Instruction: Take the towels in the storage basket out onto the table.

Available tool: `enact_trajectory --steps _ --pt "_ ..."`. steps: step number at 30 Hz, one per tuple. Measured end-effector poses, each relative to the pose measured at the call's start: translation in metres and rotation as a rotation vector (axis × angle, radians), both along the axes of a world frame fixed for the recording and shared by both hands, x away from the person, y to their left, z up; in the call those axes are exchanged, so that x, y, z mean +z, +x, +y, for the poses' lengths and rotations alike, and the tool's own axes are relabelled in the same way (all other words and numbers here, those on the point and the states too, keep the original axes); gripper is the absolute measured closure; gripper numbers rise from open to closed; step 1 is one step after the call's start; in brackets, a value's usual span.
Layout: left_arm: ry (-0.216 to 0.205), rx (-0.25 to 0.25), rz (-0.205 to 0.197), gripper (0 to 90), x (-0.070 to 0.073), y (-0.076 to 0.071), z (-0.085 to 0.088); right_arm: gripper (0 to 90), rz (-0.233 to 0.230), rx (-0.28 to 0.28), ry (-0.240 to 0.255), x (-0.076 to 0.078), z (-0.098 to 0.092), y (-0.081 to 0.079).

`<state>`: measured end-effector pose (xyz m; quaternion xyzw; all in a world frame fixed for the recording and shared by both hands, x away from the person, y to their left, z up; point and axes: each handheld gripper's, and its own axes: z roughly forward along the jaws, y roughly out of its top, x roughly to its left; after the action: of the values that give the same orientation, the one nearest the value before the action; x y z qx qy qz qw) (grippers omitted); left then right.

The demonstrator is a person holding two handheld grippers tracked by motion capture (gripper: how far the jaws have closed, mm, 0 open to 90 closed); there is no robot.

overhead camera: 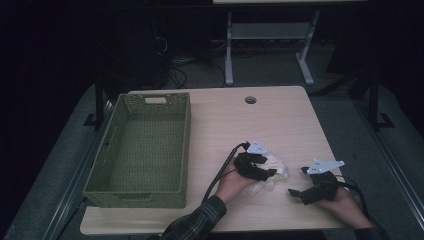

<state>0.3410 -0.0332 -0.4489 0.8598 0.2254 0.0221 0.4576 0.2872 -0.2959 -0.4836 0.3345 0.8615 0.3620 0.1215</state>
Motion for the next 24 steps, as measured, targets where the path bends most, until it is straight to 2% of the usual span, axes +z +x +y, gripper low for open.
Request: enact_trajectory --steps 3,10,15,19,24 --pt "-0.001 0.008 -0.013 37.7 0.008 -0.002 0.011 1.8 0.001 -0.001 0.0 0.0 0.0 0.0" --pt "-0.032 0.063 -0.027 36.8 0.026 -0.004 0.042 1.8 -0.004 0.002 -0.002 0.0 0.0 0.0" --pt "-0.022 0.066 -0.012 37.1 0.022 -0.009 0.055 1.8 0.001 0.001 0.0 0.0 0.0 0.0" --pt "-0.008 0.063 0.007 37.7 0.017 -0.02 0.066 1.8 -0.002 0.004 0.001 0.0 0.0 0.001" --pt "0.014 0.06 0.017 38.5 0.009 -0.029 0.07 1.8 0.005 -0.004 0.002 0.0 0.001 0.001"
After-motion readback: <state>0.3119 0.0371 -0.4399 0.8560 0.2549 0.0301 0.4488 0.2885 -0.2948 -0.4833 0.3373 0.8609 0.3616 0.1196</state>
